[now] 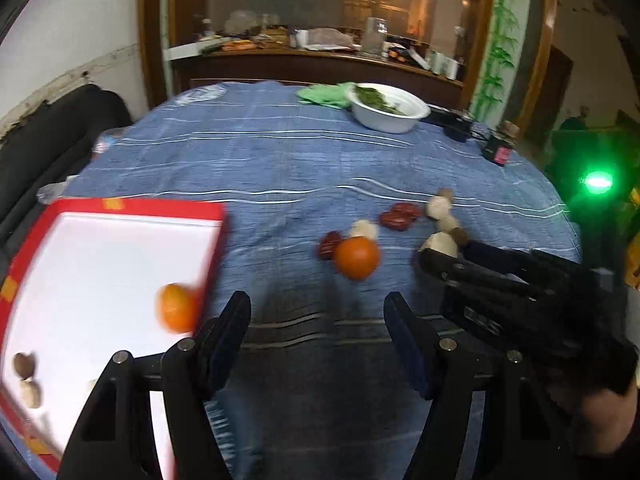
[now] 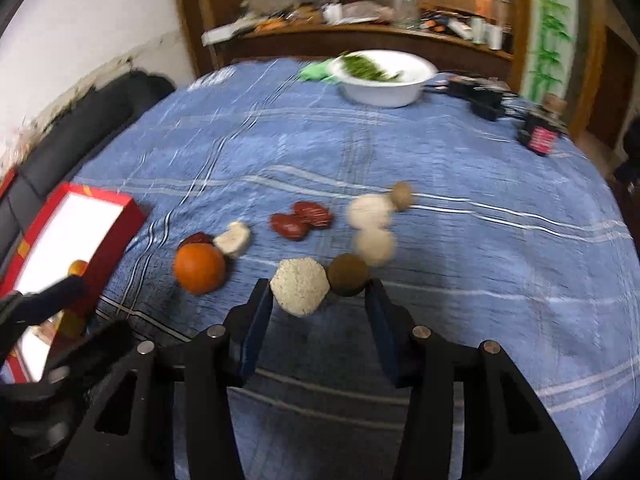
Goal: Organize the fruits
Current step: 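Grasp a white round bun and brown fruit with the right tool while the left grasps an orange, then carry the held items into the tray and open both tools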
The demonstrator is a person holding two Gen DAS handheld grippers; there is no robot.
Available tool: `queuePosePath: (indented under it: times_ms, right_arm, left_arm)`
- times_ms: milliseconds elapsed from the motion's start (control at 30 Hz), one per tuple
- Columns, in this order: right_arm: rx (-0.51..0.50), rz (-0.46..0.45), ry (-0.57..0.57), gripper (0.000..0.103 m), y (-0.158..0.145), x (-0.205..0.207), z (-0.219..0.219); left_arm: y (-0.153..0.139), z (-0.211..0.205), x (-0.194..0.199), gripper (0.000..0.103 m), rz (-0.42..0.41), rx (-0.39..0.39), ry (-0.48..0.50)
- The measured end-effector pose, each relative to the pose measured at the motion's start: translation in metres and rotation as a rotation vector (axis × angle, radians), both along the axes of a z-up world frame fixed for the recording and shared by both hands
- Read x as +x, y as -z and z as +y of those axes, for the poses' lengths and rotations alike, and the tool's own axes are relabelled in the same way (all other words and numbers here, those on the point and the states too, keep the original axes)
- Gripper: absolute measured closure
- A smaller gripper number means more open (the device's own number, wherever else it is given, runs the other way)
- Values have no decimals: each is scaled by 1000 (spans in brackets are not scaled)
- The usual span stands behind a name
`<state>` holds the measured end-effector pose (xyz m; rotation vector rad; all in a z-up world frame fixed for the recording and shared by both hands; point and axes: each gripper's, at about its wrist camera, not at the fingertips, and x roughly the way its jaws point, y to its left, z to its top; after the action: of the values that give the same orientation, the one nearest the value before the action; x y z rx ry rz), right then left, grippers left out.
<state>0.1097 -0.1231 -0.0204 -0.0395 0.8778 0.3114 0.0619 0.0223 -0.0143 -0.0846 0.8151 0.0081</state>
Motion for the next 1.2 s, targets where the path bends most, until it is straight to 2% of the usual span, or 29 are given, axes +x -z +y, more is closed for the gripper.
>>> queuePosePath:
  times_ms: [133,233,267,300,333,367,433,533,633,700,833,1200]
  right_arm:
    - [23,-42,57,54,-15,-16,-31]
    - [51,-56,82,54,-22,-24,-48]
    - [54,-57,84,54,-23,-26,-50]
    - [61,-59,84,54,-24,-27,-53]
    - [65,-63,86,54,-25,-29,-55]
    - [70,-63,86,54,-25,-30,-55]
    - [69,-56,77,54,-23,-31,-55]
    - [73,-51,73,54,-21,-36,-53]
    - [81,-45,63,54,-18,-45,-47]
    - [81,-47,56,54,-17,-50,-43]
    - [89,-55,57,54,-20,-64,-37]
    - [98,-36,37,53,-19,-91,-13]
  left_arm:
    - [9,-23,23,36,11,7,1]
    - [19,-31,42,36,37,24,-35]
    - [24,-33,48,40,47,25,-38]
    - [27,-35,52,57,62,35,-42]
    - [32,-36,57,66,81,64,-57]
    - [34,-36,59,71,88,73,-61]
    - [35,-34,58,71,77,69,-59]
    - [30,-26,53,72,81,16,-36]
    - [22,-20,35,72,44,-8,-14]
    - [19,-14,19,72,44,-57,5]
    - [12,-6,-8,72,31,-95,21]
    - [2,19,-61,72,27,-119,9]
